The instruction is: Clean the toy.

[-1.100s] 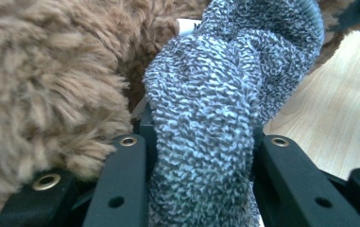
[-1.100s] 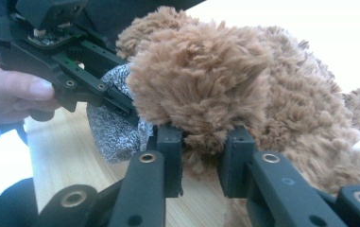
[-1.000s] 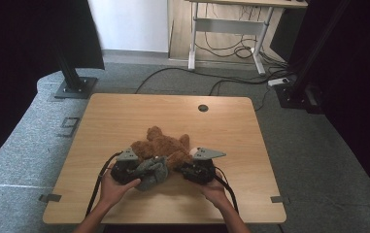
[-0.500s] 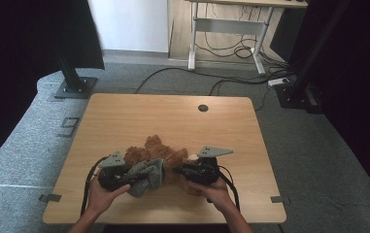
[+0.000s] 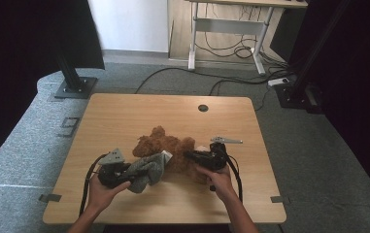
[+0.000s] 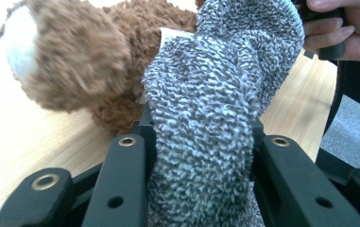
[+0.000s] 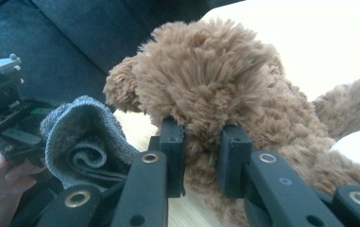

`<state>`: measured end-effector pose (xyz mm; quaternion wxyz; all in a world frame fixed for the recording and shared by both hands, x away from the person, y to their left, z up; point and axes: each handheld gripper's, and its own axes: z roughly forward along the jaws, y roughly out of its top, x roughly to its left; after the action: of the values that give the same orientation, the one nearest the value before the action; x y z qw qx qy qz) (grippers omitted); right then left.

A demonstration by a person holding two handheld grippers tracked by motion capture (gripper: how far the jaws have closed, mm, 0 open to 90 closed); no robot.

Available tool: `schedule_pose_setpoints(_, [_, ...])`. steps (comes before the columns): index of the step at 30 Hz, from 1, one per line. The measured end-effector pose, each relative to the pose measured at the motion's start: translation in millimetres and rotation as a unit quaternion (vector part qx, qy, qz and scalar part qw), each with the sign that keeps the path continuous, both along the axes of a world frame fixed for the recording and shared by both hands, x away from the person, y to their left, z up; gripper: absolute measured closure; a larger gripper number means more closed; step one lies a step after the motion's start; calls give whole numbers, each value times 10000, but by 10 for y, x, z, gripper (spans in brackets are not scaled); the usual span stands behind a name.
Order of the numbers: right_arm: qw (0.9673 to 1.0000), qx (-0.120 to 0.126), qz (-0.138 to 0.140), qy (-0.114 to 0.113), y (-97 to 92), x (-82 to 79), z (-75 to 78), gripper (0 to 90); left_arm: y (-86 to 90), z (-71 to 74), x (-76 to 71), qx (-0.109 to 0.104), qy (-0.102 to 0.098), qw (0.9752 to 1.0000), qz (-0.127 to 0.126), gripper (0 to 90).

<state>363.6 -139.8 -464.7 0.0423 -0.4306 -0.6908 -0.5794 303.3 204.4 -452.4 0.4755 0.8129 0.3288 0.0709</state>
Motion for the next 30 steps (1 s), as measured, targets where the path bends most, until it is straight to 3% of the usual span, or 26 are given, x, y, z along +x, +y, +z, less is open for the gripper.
schedule_pose_setpoints(3, [10000, 21, 81, 46, 7, 1, -3, 781, -5, -18, 6, 32, 11, 10000, -3, 647])
schedule_pose_setpoints(8, [9989, 48, 458, 33, 98, -125, 34, 803, 28, -35, 16, 26, 24, 10000, 43, 647])
schedule_pose_setpoints(13, [9982, 120, 582, -6, 131, -198, 73, 802, 59, -27, 10, 7, 1, 10000, 66, 647])
schedule_pose_setpoints(30, [9987, 176, 473, -65, 73, -189, 13, 797, 215, -100, -12, 119, -12, 9996, 251, 647])
